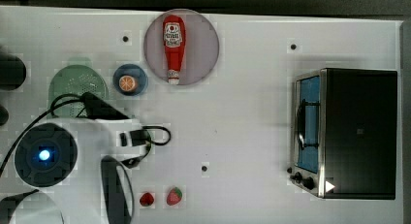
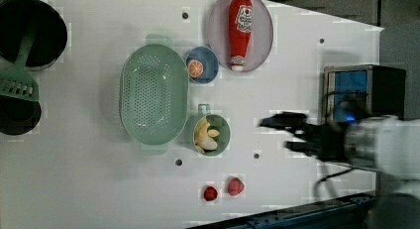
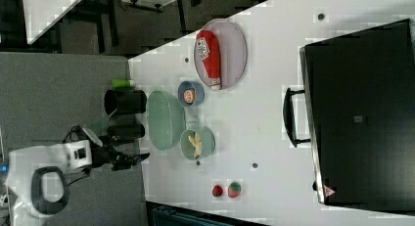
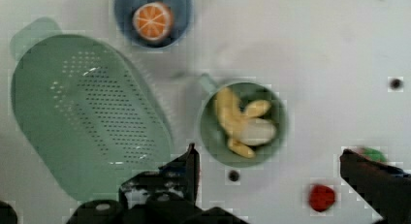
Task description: Pick Banana and place it in mug.
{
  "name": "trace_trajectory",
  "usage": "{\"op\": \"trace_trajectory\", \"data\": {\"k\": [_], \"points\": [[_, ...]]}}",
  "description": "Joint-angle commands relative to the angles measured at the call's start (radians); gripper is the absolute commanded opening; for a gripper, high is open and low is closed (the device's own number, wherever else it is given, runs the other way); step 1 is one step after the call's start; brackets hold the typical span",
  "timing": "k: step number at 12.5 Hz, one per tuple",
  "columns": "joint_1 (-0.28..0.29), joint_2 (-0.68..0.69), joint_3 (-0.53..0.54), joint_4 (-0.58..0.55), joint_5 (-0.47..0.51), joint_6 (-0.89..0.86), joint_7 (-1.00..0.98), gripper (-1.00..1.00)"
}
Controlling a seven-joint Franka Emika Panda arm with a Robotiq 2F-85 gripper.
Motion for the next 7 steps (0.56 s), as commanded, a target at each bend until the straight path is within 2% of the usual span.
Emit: {"op": "trace_trajectory", "data": {"k": [1,5,7], "points": [[-0.066,-0.038,-0.145,0.109,-0.028,-0.111,-0.034,1.0],[-0.07,-0.053,-0.28,0.193,-0.137,-0.186,-0.051,1.0],[-0.07,-0.059,-0.334,0.208,-0.152,-0.207,-0.075,1.0]]}}
